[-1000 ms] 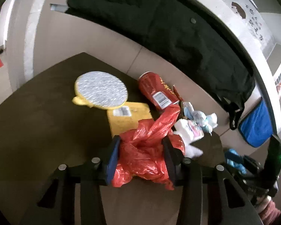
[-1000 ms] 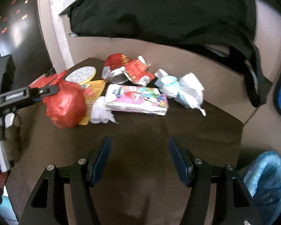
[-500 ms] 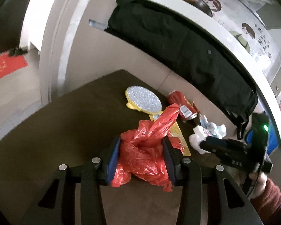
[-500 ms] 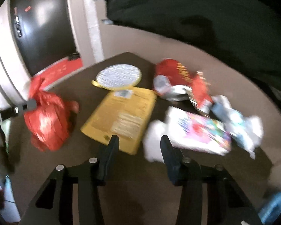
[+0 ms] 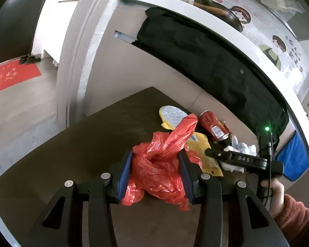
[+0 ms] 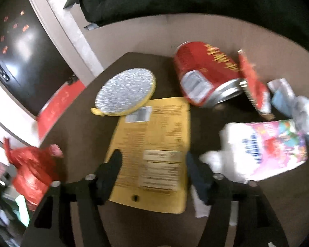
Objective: Collect trash
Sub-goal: 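Grasp the red plastic bag with the left tool while the right tool reaches the yellow packet, then grasp the yellow snack packet with the right tool and lift it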
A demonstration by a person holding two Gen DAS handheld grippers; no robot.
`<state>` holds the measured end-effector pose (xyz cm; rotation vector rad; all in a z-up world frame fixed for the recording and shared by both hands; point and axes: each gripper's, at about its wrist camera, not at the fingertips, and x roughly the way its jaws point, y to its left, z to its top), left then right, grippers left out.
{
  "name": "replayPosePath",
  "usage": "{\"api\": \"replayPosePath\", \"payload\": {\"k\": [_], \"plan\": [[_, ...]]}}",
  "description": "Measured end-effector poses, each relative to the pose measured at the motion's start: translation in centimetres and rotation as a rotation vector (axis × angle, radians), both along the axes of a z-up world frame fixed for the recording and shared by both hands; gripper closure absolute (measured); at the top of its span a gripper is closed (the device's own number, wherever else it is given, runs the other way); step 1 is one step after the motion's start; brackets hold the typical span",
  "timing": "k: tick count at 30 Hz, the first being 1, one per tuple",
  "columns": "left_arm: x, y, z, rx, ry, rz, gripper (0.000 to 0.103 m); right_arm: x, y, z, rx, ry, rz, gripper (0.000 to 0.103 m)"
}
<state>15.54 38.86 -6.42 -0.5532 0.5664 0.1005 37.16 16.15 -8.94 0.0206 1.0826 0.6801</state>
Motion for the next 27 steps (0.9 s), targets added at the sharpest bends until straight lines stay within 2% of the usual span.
{"api": "replayPosePath", "payload": {"k": [7,10,12,13,16,21,23,24,25,26,27], "plan": [[-0.6,0.6,-0.3,-0.016,0.003,0.023,0.058,-0.9,3.8,-0.4,-0.095,-0.079,0.004,0.007],[-0.7,0.5,-0.4,-0.021,0.006,0.022,0.058,-0.6,4.9,-0.7,-0.17,-0.125,0.005,0.007],[-0.8,0.6,-0.5,-0.032,0.006,0.019,0.058,-0.5,5.2,-1.1,-0.256,-0.176,0.017,0.007],[-0.8,0.5,-0.5,-0.038,0.007,0.016,0.058,-0.4,5.2,-1.2,-0.283,-0.197,0.022,0.002],[-0.8,0.3,-0.6,-0.044,0.007,0.013,0.058,0.4,4.3,-1.4,-0.263,-0.192,0.023,0.0],[-0.6,-0.4,-0.5,-0.051,0.002,0.001,0.058,1.5,5.1,-1.2,-0.294,-0.148,0.058,0.0],[-0.5,-0.8,-0.4,-0.048,-0.001,-0.006,0.058,1.7,5.3,-1.1,-0.287,-0.156,0.063,0.005],[-0.5,-1.0,-0.4,-0.047,-0.002,-0.011,0.058,1.4,5.0,-0.9,-0.28,-0.172,0.063,0.017],[-0.4,-1.3,-0.3,-0.045,-0.002,-0.017,0.058,0.9,4.1,-0.6,-0.271,-0.188,0.065,0.038],[-0.3,-1.4,-0.2,-0.045,-0.001,-0.021,0.058,0.5,3.5,-0.2,-0.265,-0.203,0.07,0.05],[-0.2,-1.7,-0.2,-0.046,0.001,-0.026,0.058,0.1,2.9,0.0,-0.266,-0.201,0.072,0.075]]}}
